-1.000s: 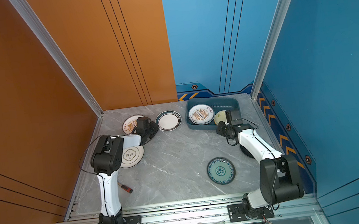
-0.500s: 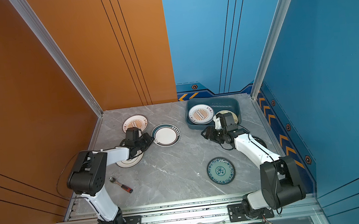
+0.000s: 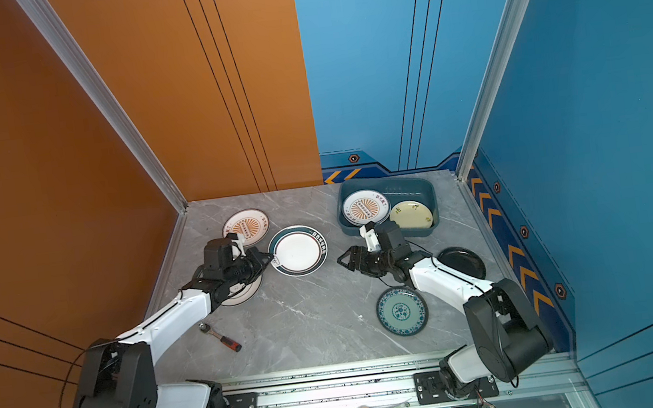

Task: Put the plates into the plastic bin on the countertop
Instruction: 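Lift the plate with the left gripper while the right gripper grasps its rim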

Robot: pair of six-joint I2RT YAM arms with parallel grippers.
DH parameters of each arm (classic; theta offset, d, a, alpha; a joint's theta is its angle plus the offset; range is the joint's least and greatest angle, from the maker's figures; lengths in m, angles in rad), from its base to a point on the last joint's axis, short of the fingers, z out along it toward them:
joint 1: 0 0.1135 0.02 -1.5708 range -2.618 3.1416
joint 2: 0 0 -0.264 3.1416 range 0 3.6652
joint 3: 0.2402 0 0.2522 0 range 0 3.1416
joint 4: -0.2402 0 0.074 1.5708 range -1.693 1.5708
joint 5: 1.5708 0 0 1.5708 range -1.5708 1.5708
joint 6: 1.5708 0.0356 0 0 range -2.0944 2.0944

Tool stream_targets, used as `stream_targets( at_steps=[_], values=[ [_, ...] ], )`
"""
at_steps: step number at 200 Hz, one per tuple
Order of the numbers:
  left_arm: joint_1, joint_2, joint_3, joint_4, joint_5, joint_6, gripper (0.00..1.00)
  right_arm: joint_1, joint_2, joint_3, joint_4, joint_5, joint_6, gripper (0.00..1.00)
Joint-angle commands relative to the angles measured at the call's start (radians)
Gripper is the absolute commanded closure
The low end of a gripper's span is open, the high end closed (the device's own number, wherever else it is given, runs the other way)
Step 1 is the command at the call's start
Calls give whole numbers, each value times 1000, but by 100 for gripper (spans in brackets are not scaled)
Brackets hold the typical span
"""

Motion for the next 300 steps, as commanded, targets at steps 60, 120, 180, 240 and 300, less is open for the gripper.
stream_targets(
  at_steps=[60, 120, 180, 240, 300],
  values=[
    [-32, -80, -16, -59, 41, 11, 100, 69, 109, 3, 309, -57, 170, 29],
    [-56, -89, -13, -54, 51, -2, 100, 92, 196, 29, 441, -62, 251, 37],
    [-74, -82, -23, -37, 53, -6, 100, 100, 274, 37, 568, -83, 326, 69],
    [-80, -76, -27, -16, 73, -4, 94, 103, 289, 38, 594, -86, 344, 88],
    [-86, -73, -24, -30, 79, 14, 73, 97, 270, 40, 573, -82, 340, 100]
  ],
)
